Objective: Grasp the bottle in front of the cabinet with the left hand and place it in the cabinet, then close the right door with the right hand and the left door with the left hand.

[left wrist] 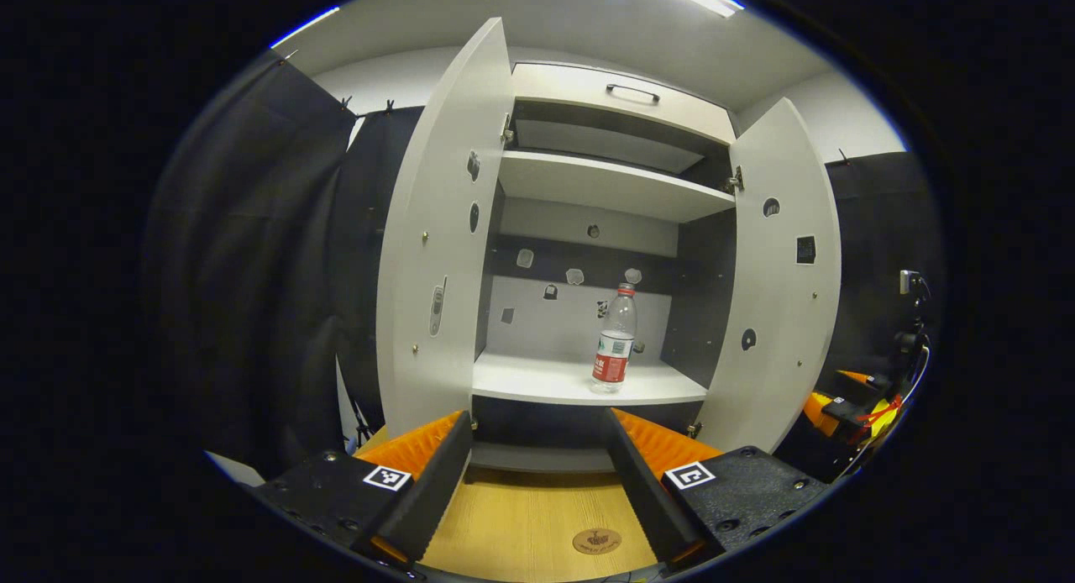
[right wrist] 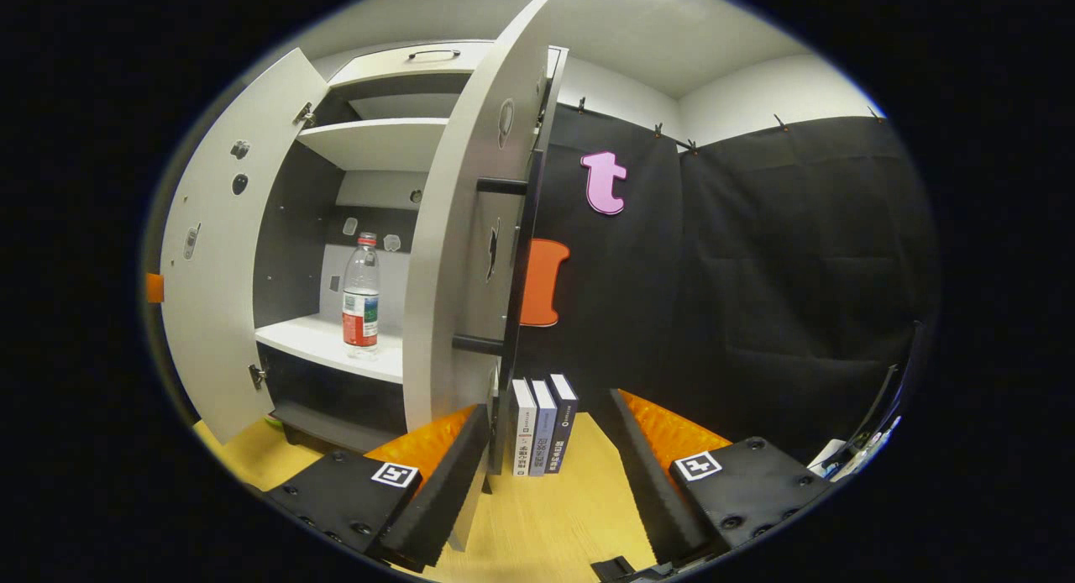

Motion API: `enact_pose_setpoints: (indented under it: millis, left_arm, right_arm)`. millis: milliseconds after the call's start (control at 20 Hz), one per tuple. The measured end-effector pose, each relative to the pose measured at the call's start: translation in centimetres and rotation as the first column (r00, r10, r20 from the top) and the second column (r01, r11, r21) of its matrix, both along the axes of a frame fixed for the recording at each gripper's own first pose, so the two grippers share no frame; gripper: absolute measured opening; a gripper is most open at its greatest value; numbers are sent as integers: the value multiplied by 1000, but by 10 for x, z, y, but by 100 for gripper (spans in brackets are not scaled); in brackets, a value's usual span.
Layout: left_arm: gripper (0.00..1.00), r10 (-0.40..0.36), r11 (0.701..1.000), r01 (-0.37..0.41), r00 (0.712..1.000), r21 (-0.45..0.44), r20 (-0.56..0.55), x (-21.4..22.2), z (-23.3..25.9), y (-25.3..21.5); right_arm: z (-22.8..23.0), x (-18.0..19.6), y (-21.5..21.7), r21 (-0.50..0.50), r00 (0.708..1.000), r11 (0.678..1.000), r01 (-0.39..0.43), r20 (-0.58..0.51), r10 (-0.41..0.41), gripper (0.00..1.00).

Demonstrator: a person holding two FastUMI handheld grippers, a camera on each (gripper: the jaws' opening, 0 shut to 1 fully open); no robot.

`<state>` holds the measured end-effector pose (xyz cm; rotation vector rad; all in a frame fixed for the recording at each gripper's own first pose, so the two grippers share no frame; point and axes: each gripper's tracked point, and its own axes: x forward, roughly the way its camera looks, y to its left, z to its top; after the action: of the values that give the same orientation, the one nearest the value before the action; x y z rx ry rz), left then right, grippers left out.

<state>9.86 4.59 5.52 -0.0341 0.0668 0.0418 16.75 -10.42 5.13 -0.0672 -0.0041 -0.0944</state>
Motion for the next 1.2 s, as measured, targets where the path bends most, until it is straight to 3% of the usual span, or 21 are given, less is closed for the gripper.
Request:
enact_pose_setpoints:
  millis: [150, 200, 300, 350, 400, 450, 550, 600, 750, 800, 1200]
  left_arm:
    - [95, -3, 1000, 3, 1000, -7, 4, 4, 0, 9]
    - [95, -4, 1000, 4, 1000, -6, 2, 4, -1, 12]
    - [95, -4, 1000, 4, 1000, 0, 4, 7, -2, 18]
    - [95, -2, 1000, 2, 1000, 2, 4, 8, -3, 21]
    - [95, 2, 1000, -2, 1000, 1, 3, 9, -4, 25]
    - [95, 3, 1000, -3, 1000, -4, 4, 9, -4, 29]
    - [95, 0, 1000, 0, 1000, -13, 8, 8, -4, 32]
    - [95, -2, 1000, 2, 1000, -16, 10, 9, -4, 34]
    - [95, 2, 1000, -2, 1000, -10, 9, 8, -7, 45]
    - [95, 3, 1000, -3, 1000, -11, 9, 8, -8, 48]
    - [95, 27, 1000, -26, 1000, -13, 16, 2, -9, 78]
  right_arm:
    - [-2, 0, 17, 3, 1000, 1000, -17, -4, 17, 95]
    - [-2, 1, 21, 6, 1000, 1000, -16, -4, 16, 87]
    - [-3, 0, 25, 17, 1000, 1000, -21, 7, 21, 87]
    - [-3, -1, 27, 20, 1000, 1000, -24, 8, 24, 95]
    - [-4, -1, 29, 23, 1000, 999, -24, 8, 24, 95]
    - [-3, 0, 31, 22, 1000, 999, -27, 8, 26, 87]
    - [-5, -1, 39, 24, 999, 999, -33, 11, 33, 87]
    - [-5, -2, 43, 27, 999, 999, -39, 13, 39, 95]
    - [-5, 1, 56, 34, 999, 998, -51, 14, 51, 95]
    - [-5, 1, 61, 34, 998, 998, -57, 13, 56, 87]
    - [-7, 14, 115, 10, 991, 991, -133, 16, 133, 87]
